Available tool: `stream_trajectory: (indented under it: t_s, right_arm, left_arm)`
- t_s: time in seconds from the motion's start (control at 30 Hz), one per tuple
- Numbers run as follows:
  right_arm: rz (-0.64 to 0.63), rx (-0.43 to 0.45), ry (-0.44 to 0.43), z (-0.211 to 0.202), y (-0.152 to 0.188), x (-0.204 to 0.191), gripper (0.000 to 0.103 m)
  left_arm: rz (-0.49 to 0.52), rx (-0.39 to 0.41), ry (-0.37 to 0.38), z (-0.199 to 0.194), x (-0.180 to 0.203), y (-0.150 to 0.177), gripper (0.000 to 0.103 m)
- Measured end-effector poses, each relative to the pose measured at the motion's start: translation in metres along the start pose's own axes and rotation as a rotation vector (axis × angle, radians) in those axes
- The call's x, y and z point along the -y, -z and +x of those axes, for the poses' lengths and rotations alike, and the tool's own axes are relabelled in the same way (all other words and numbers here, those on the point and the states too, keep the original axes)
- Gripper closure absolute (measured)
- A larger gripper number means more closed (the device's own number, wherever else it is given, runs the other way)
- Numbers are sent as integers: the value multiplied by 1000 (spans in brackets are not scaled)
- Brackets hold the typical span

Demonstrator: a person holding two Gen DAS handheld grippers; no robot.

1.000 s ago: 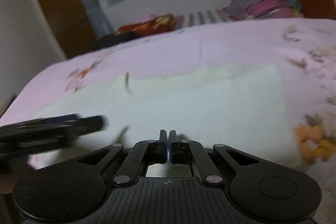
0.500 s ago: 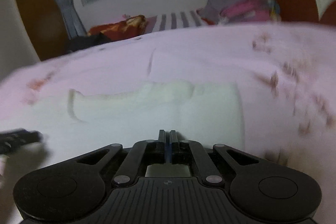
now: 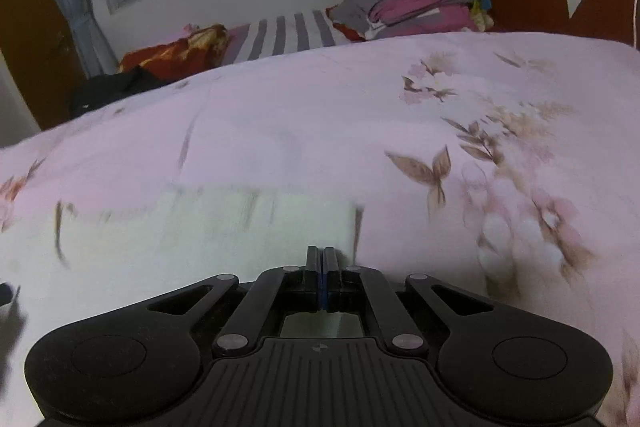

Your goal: Fold small clothes

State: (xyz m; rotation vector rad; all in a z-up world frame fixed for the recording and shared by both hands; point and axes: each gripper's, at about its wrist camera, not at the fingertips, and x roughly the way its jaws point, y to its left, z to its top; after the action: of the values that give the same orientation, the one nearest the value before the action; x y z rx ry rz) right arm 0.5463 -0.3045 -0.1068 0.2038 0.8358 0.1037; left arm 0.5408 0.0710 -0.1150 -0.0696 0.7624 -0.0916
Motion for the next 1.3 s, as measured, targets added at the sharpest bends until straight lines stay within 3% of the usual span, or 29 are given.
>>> stream_trajectory:
  t_s: [0.13, 0.23, 0.3, 0.4, 0.47, 0.53, 0.6, 0.63, 0.7, 0.87, 0.97, 1.1, 1.13, 1.17, 1.2, 1.3]
  right_arm:
    - [-94, -1, 17, -28, 21, -14, 103]
    - [-91, 24, -42, -49, 27, -19, 103]
    - [-109, -50, -12, -37, 38, -22, 103]
    - [-88, -18, -4, -47, 40, -24, 103]
    - [-73, 40, -18, -57, 44, -26, 103]
    - [-55, -38, 11, -39, 55, -22, 103]
    - [-30, -30, 13, -46, 53, -21, 103]
    - [-16, -18, 10, -54, 51, -22, 103]
    - [14, 25, -11, -71, 53, -21, 103]
    - [2, 46, -18, -97, 68, -25, 103]
    - [36, 49, -24, -106, 77, -22, 103]
    - [76, 44, -7, -111, 81, -15, 101]
    - [76, 47, 1, -111, 79, -15, 97]
    - [77, 52, 14, -112, 78, -15, 74]
    - [76, 67, 27, -113, 76, -16, 41]
    - [69, 110, 11, -122, 69, -20, 37]
  left_arm:
    - [28, 27, 9, -18, 3, 2, 36]
    - [46, -28, 10, -13, 10, 8, 36]
    - [56, -15, -11, -20, 14, 8, 40]
    - [67, 45, 13, -37, 17, 10, 30]
    - [48, -61, 22, -20, 13, 16, 26]
    - [94, -31, -16, -23, 19, 22, 26]
    - [73, -5, -22, -33, 18, 25, 20]
    - [53, 24, -26, -40, 15, 28, 12]
    - [-12, 50, -36, -54, 3, 38, 6]
    - [-157, 61, -130, -90, -48, 65, 10]
    - [-267, 92, -216, -120, -98, 80, 19]
    - [-525, 135, -317, -156, -183, 98, 20]
    - [-623, 168, -322, -166, -208, 106, 19]
    - [-723, 207, -324, -174, -231, 114, 21]
    - [-795, 228, -329, -180, -247, 120, 22]
    - [-973, 315, -305, -190, -295, 136, 36]
